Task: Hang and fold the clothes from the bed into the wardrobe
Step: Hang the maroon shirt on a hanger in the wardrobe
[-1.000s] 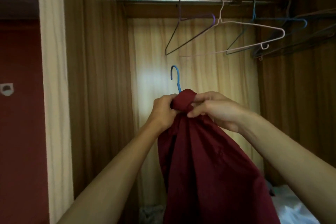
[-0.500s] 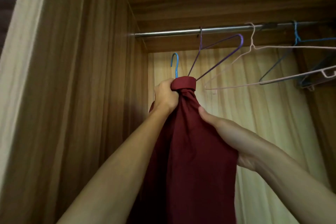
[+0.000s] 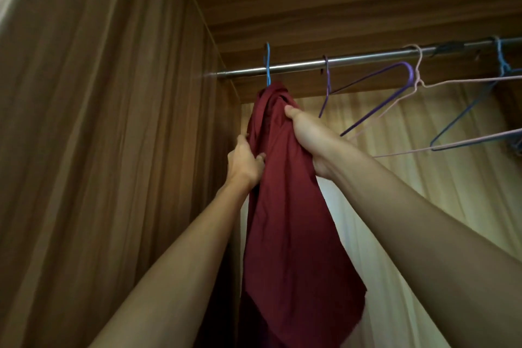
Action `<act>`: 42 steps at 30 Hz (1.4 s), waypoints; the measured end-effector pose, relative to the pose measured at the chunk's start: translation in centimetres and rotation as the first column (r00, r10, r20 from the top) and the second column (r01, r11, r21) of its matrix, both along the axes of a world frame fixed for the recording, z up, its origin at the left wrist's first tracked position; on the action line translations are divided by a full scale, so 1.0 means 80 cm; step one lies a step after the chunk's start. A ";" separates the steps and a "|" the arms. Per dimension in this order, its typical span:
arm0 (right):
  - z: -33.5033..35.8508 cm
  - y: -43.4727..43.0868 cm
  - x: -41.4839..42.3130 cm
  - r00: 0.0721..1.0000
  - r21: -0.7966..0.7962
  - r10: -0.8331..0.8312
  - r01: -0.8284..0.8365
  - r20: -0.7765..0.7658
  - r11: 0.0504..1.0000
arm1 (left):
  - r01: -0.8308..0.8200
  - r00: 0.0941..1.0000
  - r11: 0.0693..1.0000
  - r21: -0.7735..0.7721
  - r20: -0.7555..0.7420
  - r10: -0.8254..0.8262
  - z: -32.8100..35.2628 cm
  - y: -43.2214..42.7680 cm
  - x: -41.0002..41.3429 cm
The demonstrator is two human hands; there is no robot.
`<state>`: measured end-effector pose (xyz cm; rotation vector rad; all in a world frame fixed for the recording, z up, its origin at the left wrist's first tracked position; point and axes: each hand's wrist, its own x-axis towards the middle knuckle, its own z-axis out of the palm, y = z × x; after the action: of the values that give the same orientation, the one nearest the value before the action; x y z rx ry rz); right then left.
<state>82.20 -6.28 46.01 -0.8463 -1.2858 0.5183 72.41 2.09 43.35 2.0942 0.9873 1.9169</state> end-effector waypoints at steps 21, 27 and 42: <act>-0.030 0.036 -0.048 0.961 -0.130 -0.077 0.115 0.265 0.985 | -0.224 0.971 0.973 -0.048 -0.091 0.219 -0.059 -0.013 -0.047; -0.105 -0.005 -0.023 0.965 -0.090 -0.166 0.187 0.201 0.978 | -0.237 0.957 0.971 -0.005 -0.174 0.233 -0.108 -0.049 -0.060; -0.348 -0.138 0.044 0.421 0.031 -0.411 0.667 0.809 0.745 | -0.289 0.835 0.938 -0.189 -0.530 0.151 -0.318 -0.168 -0.101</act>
<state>85.71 -17.28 18.18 -1.8255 -1.5967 -0.2798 64.30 -11.37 17.92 2.4570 1.5531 1.2137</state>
